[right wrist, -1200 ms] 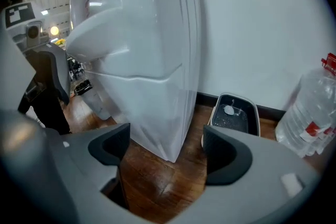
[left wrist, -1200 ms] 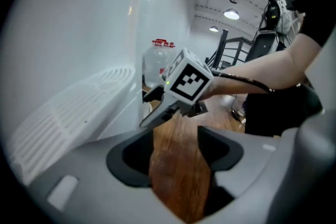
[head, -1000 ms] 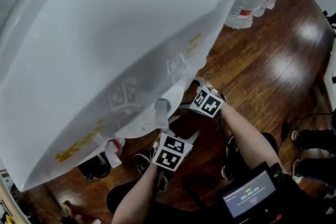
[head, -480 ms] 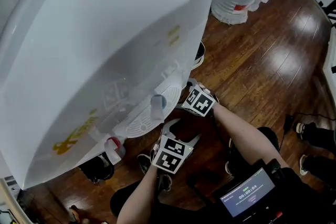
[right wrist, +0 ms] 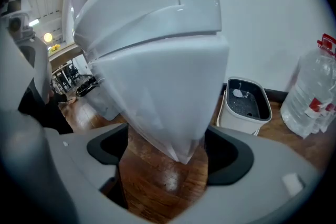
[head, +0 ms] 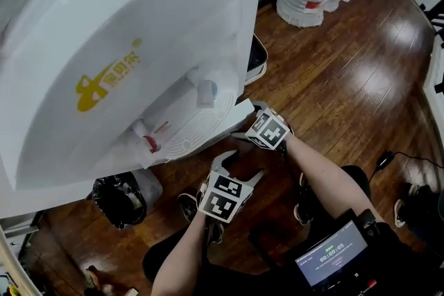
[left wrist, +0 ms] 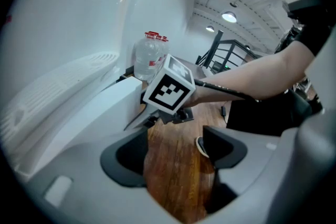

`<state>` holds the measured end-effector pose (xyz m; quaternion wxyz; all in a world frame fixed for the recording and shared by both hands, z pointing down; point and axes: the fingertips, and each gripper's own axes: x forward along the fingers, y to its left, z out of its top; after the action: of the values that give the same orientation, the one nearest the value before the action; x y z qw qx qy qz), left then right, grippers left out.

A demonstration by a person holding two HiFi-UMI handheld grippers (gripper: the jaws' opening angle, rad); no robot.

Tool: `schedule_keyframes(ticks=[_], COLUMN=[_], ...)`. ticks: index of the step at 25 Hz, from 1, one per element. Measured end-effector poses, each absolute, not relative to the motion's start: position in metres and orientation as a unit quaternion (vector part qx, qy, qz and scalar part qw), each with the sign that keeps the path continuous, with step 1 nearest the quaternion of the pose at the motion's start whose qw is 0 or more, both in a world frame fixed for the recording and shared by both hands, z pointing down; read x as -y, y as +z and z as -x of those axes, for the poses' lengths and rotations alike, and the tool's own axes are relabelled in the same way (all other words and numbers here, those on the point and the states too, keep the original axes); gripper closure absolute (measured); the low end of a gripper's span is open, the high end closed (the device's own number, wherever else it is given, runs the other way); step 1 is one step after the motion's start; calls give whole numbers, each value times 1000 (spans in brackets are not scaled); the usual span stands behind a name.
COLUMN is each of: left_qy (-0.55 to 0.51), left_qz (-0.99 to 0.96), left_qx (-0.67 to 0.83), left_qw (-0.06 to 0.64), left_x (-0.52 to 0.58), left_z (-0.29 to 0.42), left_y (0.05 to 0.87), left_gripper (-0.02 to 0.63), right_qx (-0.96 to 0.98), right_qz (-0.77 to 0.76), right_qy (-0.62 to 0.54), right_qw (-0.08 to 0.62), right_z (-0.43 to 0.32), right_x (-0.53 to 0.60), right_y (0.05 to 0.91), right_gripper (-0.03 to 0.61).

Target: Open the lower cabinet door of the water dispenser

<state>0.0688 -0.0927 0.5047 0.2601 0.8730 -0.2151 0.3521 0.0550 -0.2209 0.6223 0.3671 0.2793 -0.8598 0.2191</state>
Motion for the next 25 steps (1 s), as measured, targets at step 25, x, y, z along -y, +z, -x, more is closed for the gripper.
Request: schedule_keyframes(ticks=[25], left_qy=[319], left_qz=[-853], left_qx=[325], left_qw=[254], left_x=[6], left_z=[-38], left_y=[496], left_gripper=[296], right_qx=[843], right_qz=[-237], right_qy=[195], right_qw=[441], right_z=[-80], right_x=[68], right_y=[617], right_gripper=[351])
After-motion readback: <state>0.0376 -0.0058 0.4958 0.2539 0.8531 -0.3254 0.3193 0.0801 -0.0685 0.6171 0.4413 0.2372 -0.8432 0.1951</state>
